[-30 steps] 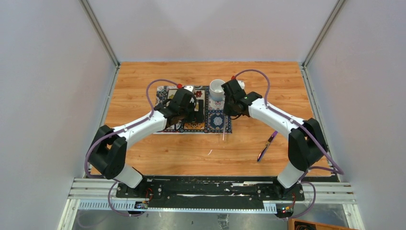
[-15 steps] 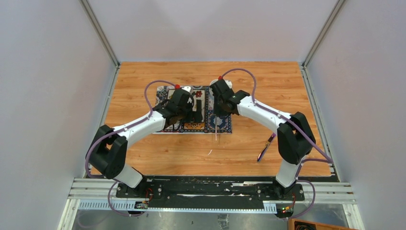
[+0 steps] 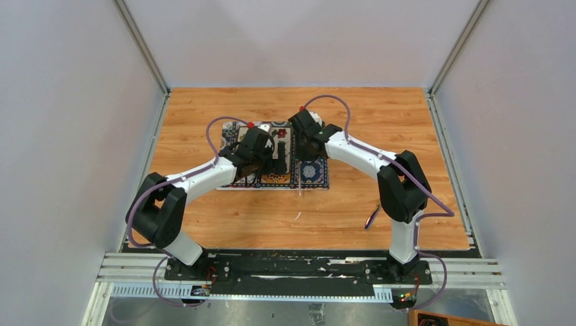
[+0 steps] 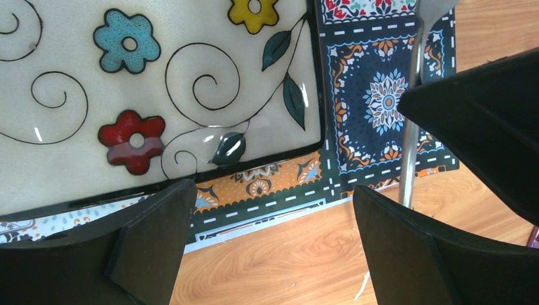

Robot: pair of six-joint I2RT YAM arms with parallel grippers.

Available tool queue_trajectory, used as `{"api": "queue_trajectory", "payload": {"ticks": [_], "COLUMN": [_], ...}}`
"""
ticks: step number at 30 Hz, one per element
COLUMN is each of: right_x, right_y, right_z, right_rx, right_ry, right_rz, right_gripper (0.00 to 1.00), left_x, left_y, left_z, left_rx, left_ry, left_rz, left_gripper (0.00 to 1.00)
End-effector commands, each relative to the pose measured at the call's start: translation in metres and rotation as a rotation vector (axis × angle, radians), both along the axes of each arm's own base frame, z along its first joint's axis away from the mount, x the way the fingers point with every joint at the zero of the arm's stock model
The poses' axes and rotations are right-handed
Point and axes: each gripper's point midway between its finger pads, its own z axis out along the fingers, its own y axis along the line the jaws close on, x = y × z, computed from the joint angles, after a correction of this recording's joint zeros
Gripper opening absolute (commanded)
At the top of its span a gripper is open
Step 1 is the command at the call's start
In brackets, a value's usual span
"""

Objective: Set the dinner table for one person
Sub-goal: Place the spoon on the napkin.

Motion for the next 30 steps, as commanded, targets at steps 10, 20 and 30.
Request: {"api": "queue_trajectory", "payload": {"ticks": [10, 20, 30], "right_x": [0.012, 0.021, 0.034], "right_y": [0.029, 0.05, 0.066], "right_z": [-0.02, -0.032, -0.043], "right_rx": [-0.019, 0.013, 0.027], "right_ry": [0.017, 0.038, 0.047], "right_rz": [0.08, 0.121, 0.136], "right_gripper": [0.0, 0.0, 0.0], "left_x": [0.005, 0.005, 0.002], "left_y": [0.002, 0.006, 0.008], "left_z": [-0.004, -0.006, -0.009], "left_rx": [-0.007, 0.004, 0.004], "left_ry": [-0.006, -0.003, 0.005], "left_rz": [0.021, 0.027, 0.028], "left_gripper": [1.0, 1.0, 1.0]}}
